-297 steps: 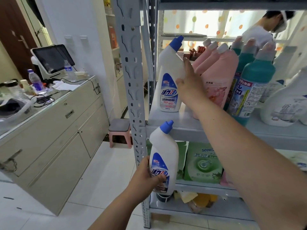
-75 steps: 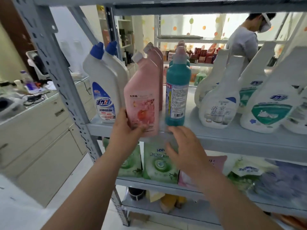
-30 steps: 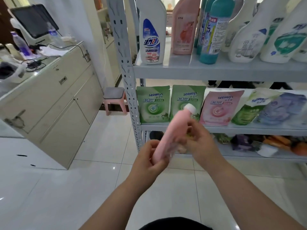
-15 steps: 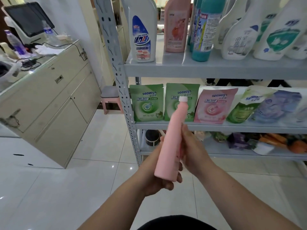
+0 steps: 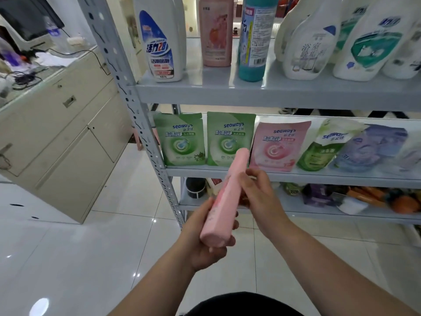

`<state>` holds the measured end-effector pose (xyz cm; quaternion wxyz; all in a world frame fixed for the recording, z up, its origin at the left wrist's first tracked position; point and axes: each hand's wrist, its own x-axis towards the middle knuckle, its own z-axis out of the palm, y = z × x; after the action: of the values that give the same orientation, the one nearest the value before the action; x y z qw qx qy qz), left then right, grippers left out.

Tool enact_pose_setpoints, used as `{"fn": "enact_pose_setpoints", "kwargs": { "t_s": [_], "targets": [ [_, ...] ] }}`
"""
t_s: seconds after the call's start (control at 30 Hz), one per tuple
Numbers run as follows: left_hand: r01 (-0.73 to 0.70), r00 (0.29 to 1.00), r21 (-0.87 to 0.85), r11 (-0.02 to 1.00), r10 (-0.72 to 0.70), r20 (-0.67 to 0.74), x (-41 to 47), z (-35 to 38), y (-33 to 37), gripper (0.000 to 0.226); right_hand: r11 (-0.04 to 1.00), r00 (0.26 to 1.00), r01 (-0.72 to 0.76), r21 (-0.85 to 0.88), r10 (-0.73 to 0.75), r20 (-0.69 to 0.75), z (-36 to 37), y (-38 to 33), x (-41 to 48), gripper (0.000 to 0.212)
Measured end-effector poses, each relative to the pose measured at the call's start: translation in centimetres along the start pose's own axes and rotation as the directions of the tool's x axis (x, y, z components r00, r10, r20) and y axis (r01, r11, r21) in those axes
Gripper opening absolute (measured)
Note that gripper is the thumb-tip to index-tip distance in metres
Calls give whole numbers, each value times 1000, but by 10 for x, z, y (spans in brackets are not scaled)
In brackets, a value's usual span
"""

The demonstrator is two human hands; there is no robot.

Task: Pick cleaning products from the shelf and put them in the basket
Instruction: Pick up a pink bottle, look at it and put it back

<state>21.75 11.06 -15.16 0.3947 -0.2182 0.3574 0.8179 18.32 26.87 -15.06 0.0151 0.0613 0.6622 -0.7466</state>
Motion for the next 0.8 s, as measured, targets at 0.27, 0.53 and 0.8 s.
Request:
{"fn": "enact_pose_setpoints", "kwargs": {
  "t_s": [0.27, 0.53, 0.8],
  "targets": [
    [-385, 805, 431, 816, 525, -275, 23, 28, -18, 39, 964, 993, 77, -256, -50, 112, -18, -6, 10, 48],
    [-473, 520, 881, 20, 814, 260, 15, 16, -10, 42, 988, 992, -122, 94, 118, 39, -6, 0, 10, 33],
    [-461, 842, 646, 608, 529, 103, 1, -9, 2, 57, 992, 991, 120, -37, -117, 68, 12, -4, -8, 31]
  ]
}}
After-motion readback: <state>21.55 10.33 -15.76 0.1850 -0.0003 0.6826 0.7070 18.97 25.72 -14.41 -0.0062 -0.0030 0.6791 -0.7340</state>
